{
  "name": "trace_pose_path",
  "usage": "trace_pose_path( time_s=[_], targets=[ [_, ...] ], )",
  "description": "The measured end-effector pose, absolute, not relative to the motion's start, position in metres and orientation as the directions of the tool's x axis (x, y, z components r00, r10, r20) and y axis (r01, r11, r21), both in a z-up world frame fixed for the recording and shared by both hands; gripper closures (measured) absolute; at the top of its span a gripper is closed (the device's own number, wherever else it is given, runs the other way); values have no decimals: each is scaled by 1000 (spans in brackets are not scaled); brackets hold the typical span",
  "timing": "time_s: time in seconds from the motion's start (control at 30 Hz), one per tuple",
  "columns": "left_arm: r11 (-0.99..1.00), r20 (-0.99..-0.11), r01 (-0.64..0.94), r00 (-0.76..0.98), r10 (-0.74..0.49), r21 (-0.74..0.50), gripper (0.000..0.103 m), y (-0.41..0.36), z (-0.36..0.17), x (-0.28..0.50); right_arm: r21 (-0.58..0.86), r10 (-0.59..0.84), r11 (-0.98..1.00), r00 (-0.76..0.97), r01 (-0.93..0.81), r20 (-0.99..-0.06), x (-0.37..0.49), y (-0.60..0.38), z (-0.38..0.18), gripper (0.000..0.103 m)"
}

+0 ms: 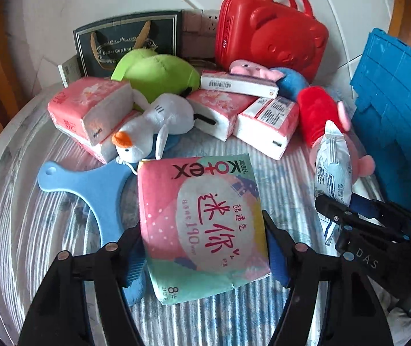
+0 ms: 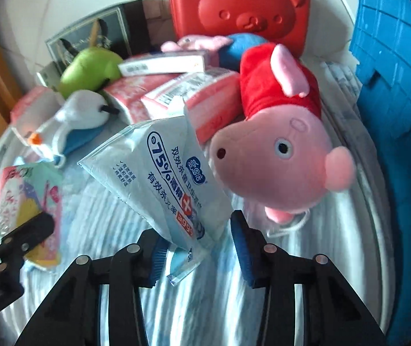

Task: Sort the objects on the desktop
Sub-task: 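Carry the Kotex pack and wipes pack over the blue crate with both tools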

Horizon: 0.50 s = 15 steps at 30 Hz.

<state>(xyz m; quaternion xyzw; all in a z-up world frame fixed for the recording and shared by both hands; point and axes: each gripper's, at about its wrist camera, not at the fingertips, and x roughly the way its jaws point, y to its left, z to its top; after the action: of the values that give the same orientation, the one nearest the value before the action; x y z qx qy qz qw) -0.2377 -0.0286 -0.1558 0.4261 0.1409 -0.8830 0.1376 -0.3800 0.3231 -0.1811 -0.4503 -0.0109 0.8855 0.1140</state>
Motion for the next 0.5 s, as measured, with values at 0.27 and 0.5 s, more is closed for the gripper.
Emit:
trace_pose_path(
  time_s=[0.27,0.5],
  targets=[
    [-940,-677,322,-717,-165,-113,34,0,-84,-195,-165,237,-972,-707,-170,-666,-326,285,-98,61],
    [-964,-572,247,-807,-147,-100,34,45,-25,-164,-192,289,-956,-798,-220,-529,-262,265,-24,59]
  ],
)
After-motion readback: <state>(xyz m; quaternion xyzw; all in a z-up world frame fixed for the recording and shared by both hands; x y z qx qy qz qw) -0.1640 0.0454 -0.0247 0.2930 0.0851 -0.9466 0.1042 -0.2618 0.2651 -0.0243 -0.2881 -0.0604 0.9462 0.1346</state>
